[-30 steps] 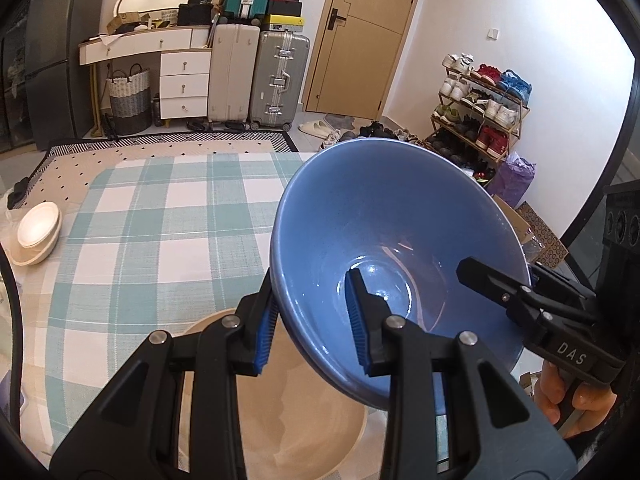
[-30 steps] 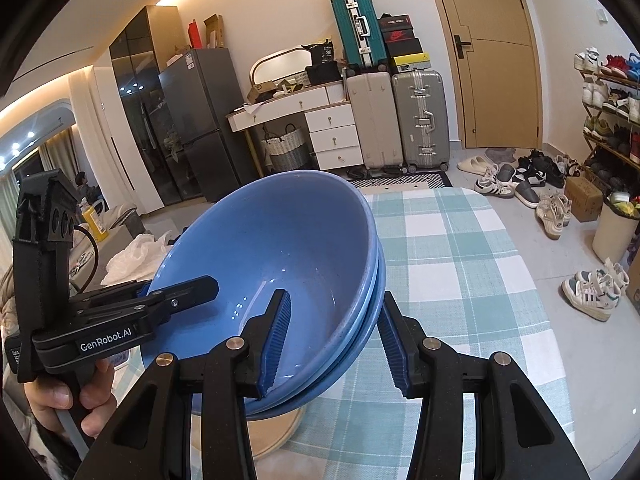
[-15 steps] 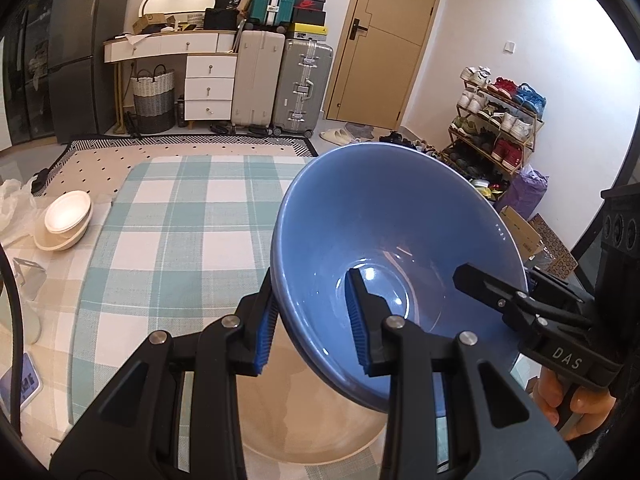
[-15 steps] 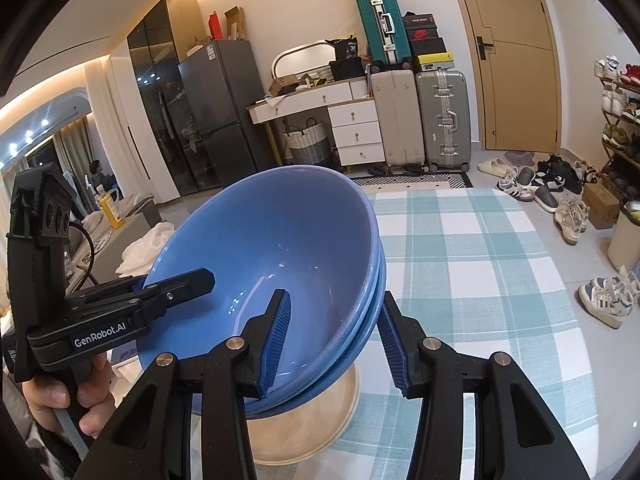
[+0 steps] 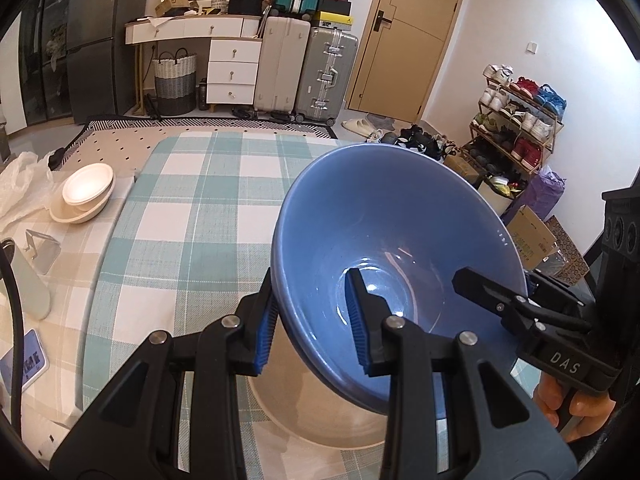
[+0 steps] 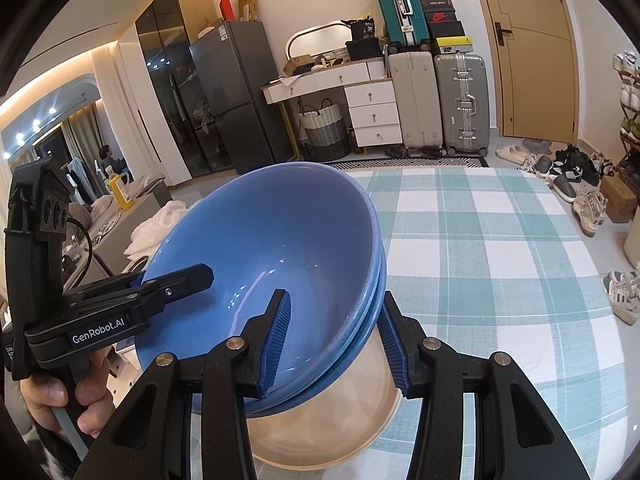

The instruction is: Organize plates and bowls

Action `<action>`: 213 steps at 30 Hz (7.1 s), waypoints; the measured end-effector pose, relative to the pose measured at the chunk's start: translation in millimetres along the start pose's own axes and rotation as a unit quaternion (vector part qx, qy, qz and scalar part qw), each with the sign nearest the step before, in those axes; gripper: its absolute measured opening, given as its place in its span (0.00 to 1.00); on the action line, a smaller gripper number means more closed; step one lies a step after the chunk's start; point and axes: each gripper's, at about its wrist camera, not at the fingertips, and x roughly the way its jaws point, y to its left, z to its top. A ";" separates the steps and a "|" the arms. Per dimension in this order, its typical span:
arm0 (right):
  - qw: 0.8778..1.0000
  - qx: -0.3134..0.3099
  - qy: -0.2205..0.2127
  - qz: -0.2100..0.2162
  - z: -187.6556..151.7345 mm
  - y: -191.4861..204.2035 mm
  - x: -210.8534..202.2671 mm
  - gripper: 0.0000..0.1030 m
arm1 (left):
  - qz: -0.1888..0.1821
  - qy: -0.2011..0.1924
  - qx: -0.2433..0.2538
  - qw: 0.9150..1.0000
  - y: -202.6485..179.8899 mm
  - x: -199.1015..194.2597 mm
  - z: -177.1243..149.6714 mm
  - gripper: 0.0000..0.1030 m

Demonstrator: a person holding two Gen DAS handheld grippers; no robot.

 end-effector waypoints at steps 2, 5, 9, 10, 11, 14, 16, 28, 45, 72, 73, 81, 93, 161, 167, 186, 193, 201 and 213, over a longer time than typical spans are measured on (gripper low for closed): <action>1.000 0.000 0.004 0.001 -2.4 0.1 5.8 0.44 | 0.002 0.004 -0.001 1.000 4.3 4.6 -3.2 0.28; 1.000 0.001 0.012 0.002 -5.6 -0.6 13.5 0.44 | 0.004 0.009 -0.005 1.000 8.0 12.0 -6.1 0.28; 1.000 0.004 0.018 0.002 -8.9 -3.3 20.1 0.44 | 0.005 0.017 -0.006 1.000 11.3 25.3 -9.5 0.28; 1.000 0.005 0.021 0.001 -9.8 -4.8 22.9 0.44 | 0.005 0.019 -0.008 1.000 11.4 28.4 -9.7 0.28; 1.000 0.005 0.023 0.001 -10.5 -5.3 24.7 0.44 | 0.005 0.021 -0.010 1.000 12.2 31.7 -10.7 0.28; 1.000 0.006 0.028 0.000 -12.8 -8.0 29.9 0.45 | 0.006 0.027 -0.009 1.000 14.3 40.8 -13.3 0.28; 1.000 0.008 0.030 0.000 -13.9 -9.6 33.0 0.45 | 0.009 0.030 -0.007 0.999 15.7 46.8 -14.8 0.28; 0.999 0.012 0.042 -0.004 -20.1 -16.6 45.0 0.44 | 0.011 0.048 -0.010 0.999 22.4 73.0 -20.0 0.28; 0.999 0.016 0.045 -0.005 -20.6 -22.6 50.9 0.45 | 0.014 0.060 -0.009 0.998 24.8 92.8 -21.0 0.28; 0.999 -0.009 0.044 -0.005 -22.5 -18.2 47.8 0.68 | 0.007 0.034 0.009 0.999 22.5 80.1 -19.1 0.73; 0.999 -0.011 0.041 -0.001 -22.7 -17.7 45.8 0.77 | 0.010 0.032 0.011 0.999 22.8 77.4 -18.9 0.73; 0.999 -0.035 0.022 0.003 -21.3 -10.6 34.4 0.99 | 0.016 -0.003 0.024 1.000 22.0 51.3 -18.8 0.83; 0.998 -0.067 -0.005 0.009 -25.8 -4.0 9.7 1.00 | 0.034 -0.050 0.033 0.998 21.5 9.8 -38.5 0.98; 0.989 -0.112 -0.090 0.044 -118.8 -27.5 -59.7 1.00 | 0.085 -0.102 0.037 0.990 41.0 -44.2 -165.9 0.98; 0.988 -0.118 -0.092 0.044 -119.2 -25.7 -59.6 1.00 | 0.084 -0.103 0.036 0.990 41.1 -44.2 -166.1 0.98; 0.988 -0.121 -0.088 0.044 -120.4 -24.1 -60.1 1.00 | 0.084 -0.105 0.038 0.990 40.2 -43.1 -166.0 0.98; 0.988 -0.121 -0.088 0.045 -120.6 -24.0 -60.1 1.00 | 0.083 -0.106 0.038 0.990 40.3 -40.3 -165.3 0.98; 0.988 -0.121 -0.089 0.046 -120.6 -24.2 -60.1 1.00 | 0.082 -0.106 0.038 0.990 40.0 -41.4 -165.3 0.98; 0.987 -0.122 -0.090 0.046 -121.0 -24.2 -59.8 1.00 | 0.082 -0.107 0.038 0.990 40.5 -40.5 -165.7 0.98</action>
